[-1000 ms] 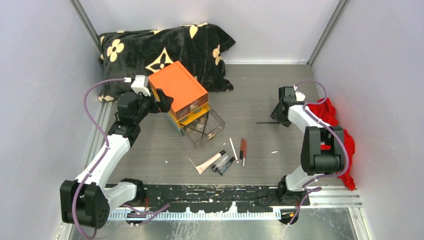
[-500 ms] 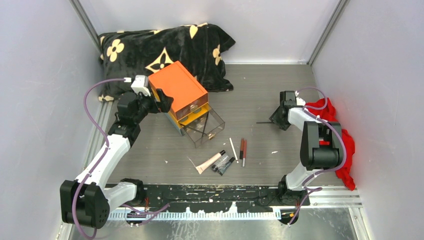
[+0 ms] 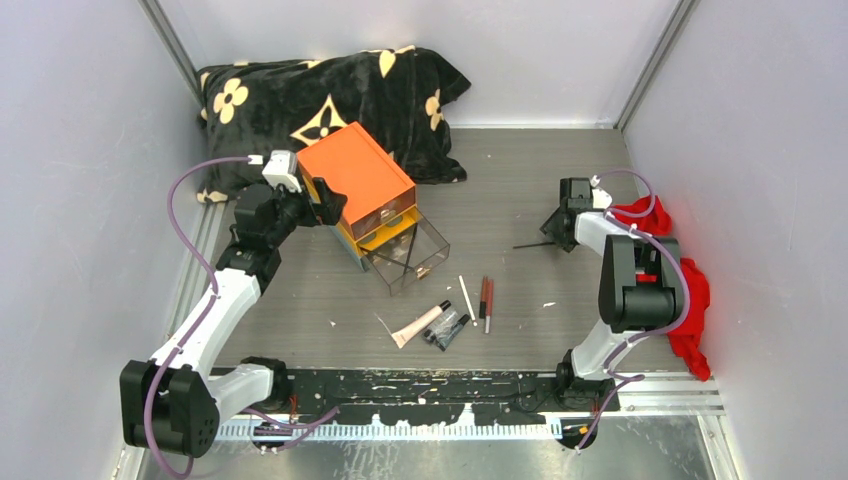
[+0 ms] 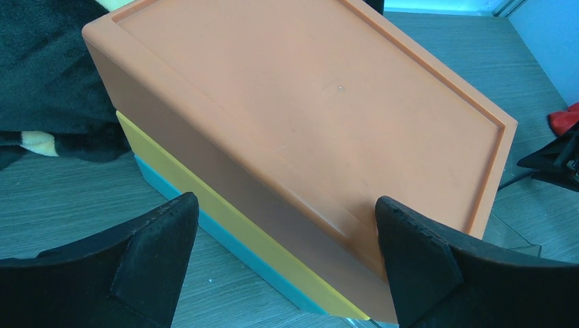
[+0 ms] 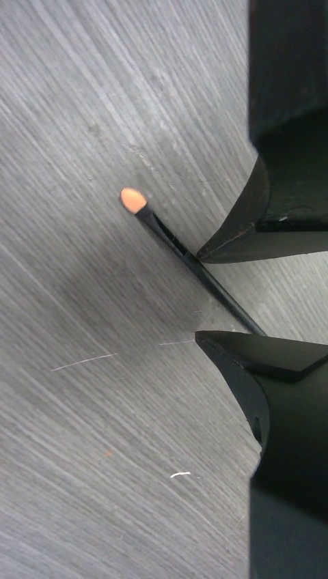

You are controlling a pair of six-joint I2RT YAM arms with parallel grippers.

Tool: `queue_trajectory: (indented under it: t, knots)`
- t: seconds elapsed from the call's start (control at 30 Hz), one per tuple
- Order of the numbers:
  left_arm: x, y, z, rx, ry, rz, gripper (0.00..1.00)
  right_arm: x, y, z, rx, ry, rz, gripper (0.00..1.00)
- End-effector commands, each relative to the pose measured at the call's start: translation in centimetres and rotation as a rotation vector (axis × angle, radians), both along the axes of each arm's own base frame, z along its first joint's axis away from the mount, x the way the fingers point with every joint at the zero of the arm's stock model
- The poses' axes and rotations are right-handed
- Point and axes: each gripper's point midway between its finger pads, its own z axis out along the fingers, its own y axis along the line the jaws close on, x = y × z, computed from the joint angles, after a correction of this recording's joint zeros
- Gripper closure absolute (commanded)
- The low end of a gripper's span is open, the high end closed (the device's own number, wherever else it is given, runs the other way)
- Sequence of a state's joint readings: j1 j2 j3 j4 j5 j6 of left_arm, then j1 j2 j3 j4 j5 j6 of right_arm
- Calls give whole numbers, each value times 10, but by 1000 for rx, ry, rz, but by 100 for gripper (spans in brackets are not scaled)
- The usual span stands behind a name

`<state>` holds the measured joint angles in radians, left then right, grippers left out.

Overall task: Organize the makeup
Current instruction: Pick up the makeup brush from the center of the board.

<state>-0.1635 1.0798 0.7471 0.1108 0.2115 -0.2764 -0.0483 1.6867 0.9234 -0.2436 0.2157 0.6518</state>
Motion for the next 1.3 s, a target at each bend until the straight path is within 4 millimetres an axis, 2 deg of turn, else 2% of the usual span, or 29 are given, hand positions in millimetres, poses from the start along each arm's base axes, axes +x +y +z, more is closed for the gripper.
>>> queue_trajectory:
  t: [0.0, 0.13, 0.63, 0.7, 0.77, 0.97, 1.27]
  knots:
    - [-7, 6, -13, 52, 36, -3, 0, -15, -7, -30, -24, 98, -12, 56]
    - [-7, 8, -14, 58, 37, 5, 0, -21, -8, -40, -25, 132, 2, 57]
    - [-8, 11, -16, 61, 32, 16, 0, -24, -12, -44, -68, 170, 102, 90]
    - [-8, 11, -16, 61, 34, 15, 0, -19, -4, -41, -30, 159, 141, 95]
    - [-8, 11, -15, 60, 32, 16, 0, -14, 2, -36, -15, 145, 179, 98]
    - [-7, 11, -14, 59, 31, 20, 0, -3, 16, -15, -26, 128, 317, 99]
    - [-6, 12, -10, 59, 30, 25, 0, 19, 65, 58, 0, -8, 524, 99]
